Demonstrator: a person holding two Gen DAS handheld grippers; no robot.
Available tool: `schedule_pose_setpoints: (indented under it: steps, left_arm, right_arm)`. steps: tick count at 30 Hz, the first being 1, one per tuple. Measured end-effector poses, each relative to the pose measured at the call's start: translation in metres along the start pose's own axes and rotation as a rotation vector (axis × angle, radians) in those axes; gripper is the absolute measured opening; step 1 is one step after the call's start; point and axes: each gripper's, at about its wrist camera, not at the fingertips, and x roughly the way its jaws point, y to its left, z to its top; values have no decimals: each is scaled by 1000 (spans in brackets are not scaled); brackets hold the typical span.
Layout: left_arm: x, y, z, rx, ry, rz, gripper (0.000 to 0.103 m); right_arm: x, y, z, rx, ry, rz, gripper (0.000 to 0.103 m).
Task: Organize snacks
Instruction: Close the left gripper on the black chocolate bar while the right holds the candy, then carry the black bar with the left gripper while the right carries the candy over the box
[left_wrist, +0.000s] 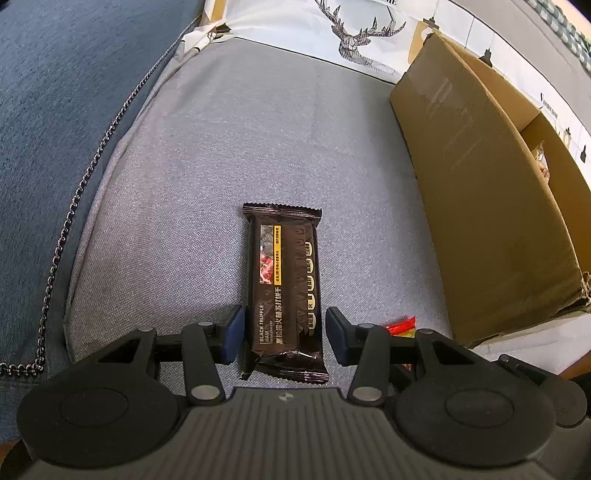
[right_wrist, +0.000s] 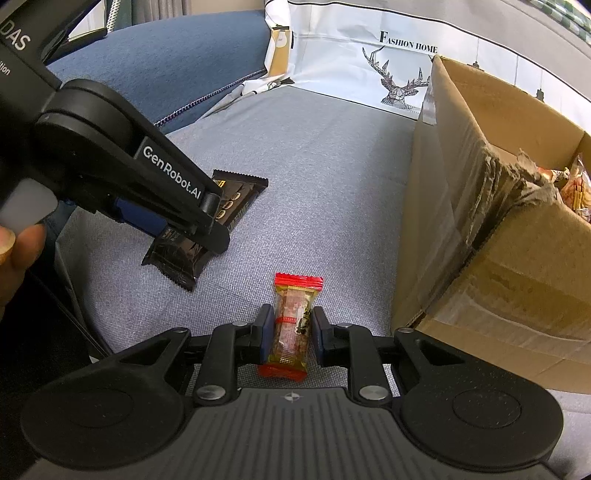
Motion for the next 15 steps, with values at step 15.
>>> schedule_pose_setpoints:
  steps: [15]
  left_arm:
    - [-29,7,-8,-4,-155,-37,40]
  right_arm:
    - [-9,-7,8,51,-54,14,18]
